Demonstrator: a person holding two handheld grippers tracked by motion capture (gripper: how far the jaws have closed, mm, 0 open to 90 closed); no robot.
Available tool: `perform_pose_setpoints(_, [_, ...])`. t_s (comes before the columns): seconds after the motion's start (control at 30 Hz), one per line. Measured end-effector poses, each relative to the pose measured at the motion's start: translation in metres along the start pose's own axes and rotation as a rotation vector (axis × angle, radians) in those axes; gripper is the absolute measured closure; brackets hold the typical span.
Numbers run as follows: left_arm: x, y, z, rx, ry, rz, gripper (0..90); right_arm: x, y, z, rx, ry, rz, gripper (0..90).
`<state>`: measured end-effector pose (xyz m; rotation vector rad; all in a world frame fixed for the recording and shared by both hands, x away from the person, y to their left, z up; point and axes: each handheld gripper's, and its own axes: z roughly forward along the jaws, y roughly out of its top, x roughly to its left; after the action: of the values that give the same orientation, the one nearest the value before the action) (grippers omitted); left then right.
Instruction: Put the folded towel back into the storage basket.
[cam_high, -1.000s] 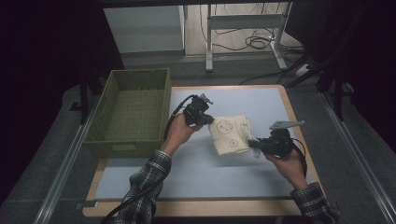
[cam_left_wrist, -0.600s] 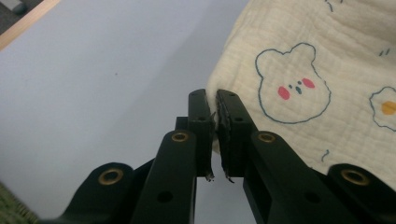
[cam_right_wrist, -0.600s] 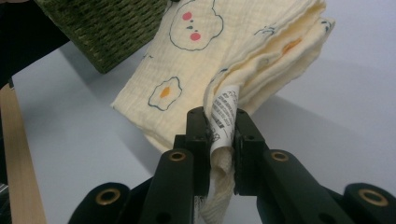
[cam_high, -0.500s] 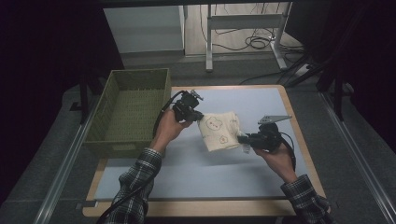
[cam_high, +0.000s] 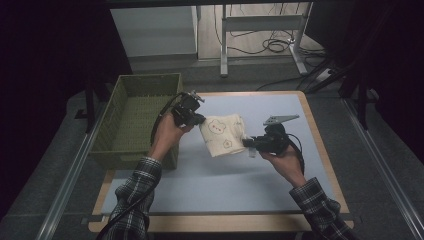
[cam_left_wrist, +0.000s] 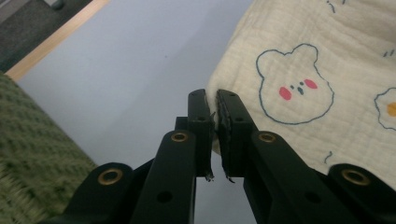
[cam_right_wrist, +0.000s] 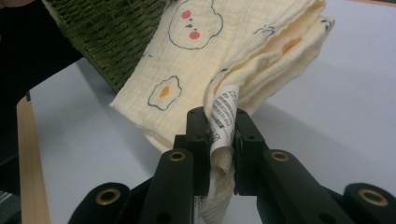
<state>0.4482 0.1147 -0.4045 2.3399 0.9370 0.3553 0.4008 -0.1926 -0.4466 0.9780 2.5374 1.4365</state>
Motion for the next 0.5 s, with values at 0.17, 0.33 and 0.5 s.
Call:
perform_pose_setpoints(0.17, [0.011, -0.004, -0.008, -0.008, 0.018, -0.025, 84.6, 0.0, 0.012, 0.01, -0.007, 0.021, 0.008, 79.8])
perform_pose_setpoints(0.33, [0.021, -0.008, -0.018, -0.007, 0.035, -0.035, 84.7, 0.0, 0.024, 0.019, -0.009, 0.042, 0.017, 79.8])
perform_pose_setpoints(0.5, [0.028, -0.01, -0.03, -0.003, 0.062, -0.039, 84.7, 0.004, 0.036, 0.026, -0.011, 0.054, 0.008, 79.8])
